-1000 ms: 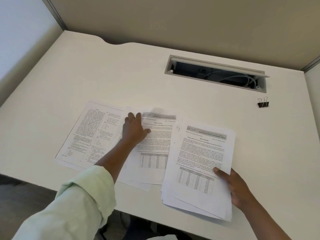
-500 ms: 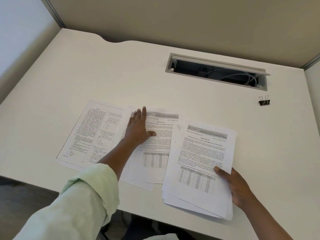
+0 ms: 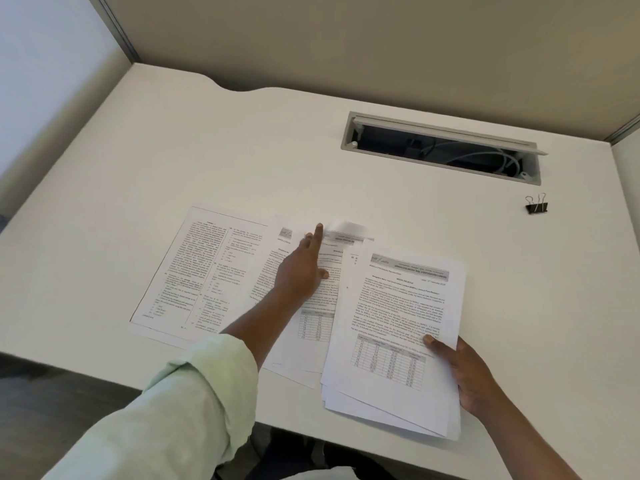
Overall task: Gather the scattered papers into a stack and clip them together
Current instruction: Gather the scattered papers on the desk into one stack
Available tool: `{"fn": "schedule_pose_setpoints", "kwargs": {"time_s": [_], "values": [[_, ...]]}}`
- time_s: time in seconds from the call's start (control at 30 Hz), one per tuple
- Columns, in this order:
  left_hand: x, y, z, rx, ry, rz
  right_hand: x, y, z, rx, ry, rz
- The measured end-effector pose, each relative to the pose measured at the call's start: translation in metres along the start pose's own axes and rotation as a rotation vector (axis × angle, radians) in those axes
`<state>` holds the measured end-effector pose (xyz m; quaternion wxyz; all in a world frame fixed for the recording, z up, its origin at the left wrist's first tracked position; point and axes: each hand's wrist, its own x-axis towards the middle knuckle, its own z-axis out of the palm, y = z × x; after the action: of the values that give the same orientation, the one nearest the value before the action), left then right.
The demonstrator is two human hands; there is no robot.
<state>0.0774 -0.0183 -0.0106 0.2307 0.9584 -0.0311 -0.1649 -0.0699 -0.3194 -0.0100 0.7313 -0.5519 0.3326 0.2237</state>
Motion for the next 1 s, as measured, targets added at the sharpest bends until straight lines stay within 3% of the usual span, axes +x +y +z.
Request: {"fn": "schedule_pose_setpoints", "kwargs": {"time_s": [0.1, 0.17, 0.33, 0.4, 0.53, 0.8, 0.87, 1.0], "values": [[-0.006, 0.004, 0.000, 0.018, 0.108, 0.057, -0.002, 0.003, 0.006, 0.002, 0.004, -0.006], [-0.009, 0.009, -0.003, -0.090, 0.220, 0.009, -0.003, 0.004, 0.009, 0.011, 0.009, -0.008], [-0.012, 0.001, -0.031, -0.786, 0.202, -0.529, -0.004, 0.008, 0.014, 0.065, -0.036, -0.005], [-0.015, -0.008, -0.038, -1.046, 0.081, -0.607, -0.005, 0.008, 0.021, 0.059, -0.055, -0.004], [-0.020, -0.022, -0.049, -1.192, -0.132, -0.548, -0.007, -0.003, 0.043, 0.068, -0.105, -0.012], [-0.037, -0.025, -0.046, -1.373, -0.290, -0.485, 0.009, -0.005, 0.089, 0.014, -0.172, -0.037], [-0.041, -0.020, -0.044, -1.315, -0.323, -0.449, 0.015, 0.002, 0.098, -0.071, -0.103, -0.075], [-0.050, -0.009, -0.045, -1.071, -0.258, -0.211, 0.018, 0.012, 0.107, -0.171, 0.040, -0.136]]}}
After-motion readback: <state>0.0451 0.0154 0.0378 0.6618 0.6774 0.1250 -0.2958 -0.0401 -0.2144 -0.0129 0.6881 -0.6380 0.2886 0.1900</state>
